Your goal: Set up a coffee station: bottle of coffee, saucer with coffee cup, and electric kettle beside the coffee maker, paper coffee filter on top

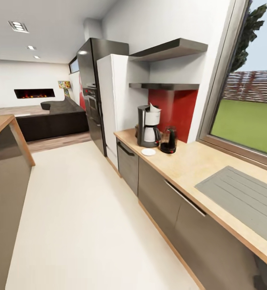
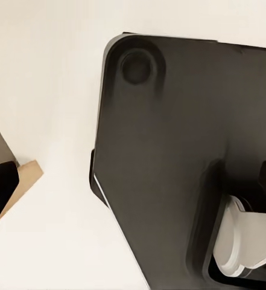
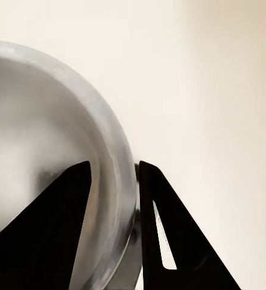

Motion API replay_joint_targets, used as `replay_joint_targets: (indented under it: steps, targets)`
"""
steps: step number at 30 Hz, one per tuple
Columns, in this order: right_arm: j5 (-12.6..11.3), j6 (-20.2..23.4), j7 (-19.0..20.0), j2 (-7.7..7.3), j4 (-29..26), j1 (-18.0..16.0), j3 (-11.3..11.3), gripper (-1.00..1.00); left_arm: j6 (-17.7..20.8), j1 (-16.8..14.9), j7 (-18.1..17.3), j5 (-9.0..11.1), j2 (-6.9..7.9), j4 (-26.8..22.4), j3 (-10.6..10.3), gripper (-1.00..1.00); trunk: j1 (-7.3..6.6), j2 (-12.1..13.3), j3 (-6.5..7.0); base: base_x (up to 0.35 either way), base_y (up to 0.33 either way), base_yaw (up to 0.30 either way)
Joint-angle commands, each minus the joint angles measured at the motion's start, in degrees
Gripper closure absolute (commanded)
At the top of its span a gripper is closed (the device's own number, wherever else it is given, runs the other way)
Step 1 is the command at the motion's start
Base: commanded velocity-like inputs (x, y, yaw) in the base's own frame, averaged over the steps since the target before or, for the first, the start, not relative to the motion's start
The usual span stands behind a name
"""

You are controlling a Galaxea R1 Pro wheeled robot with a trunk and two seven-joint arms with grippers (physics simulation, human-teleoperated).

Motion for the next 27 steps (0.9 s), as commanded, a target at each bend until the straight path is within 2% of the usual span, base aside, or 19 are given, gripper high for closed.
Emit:
replay_joint_targets:
  steps: [1, 15, 22, 27]
  targets:
    - [0.41, 0.37, 0.23, 0.01, -0.15, -0.01, -0.22, 1.00, -0.07, 0.02, 0.10, -0.16, -0.04, -0.11, 0.26, -1.00, 0.05, -0.07, -0.14, 0.336, 0.001, 0.224]
    - [0.41, 0.37, 0.30, 0.01, -0.15, -0.01, -0.22, 1.00, -0.07, 0.05, 0.10, -0.16, 0.04, -0.11, 0.33, -1.00, 0.05, -0.07, -0.29, 0.336, 0.005, 0.040]
    - [0.41, 0.37, 0.32, 0.01, -0.15, -0.01, -0.22, 1.00, -0.07, 0.07, 0.10, -0.16, 0.04, -0.11, 0.33, -1.00, 0.05, -0.07, -0.31, 0.326, 0.127, 0.005]
    - [0.41, 0.37, 0.30, 0.01, -0.15, -0.01, -0.22, 1.00, -0.07, 0.08, 0.10, -0.16, 0.04, -0.11, 0.35, -1.00, 0.05, -0.07, -0.54, 0.320, 0.135, 0.132]
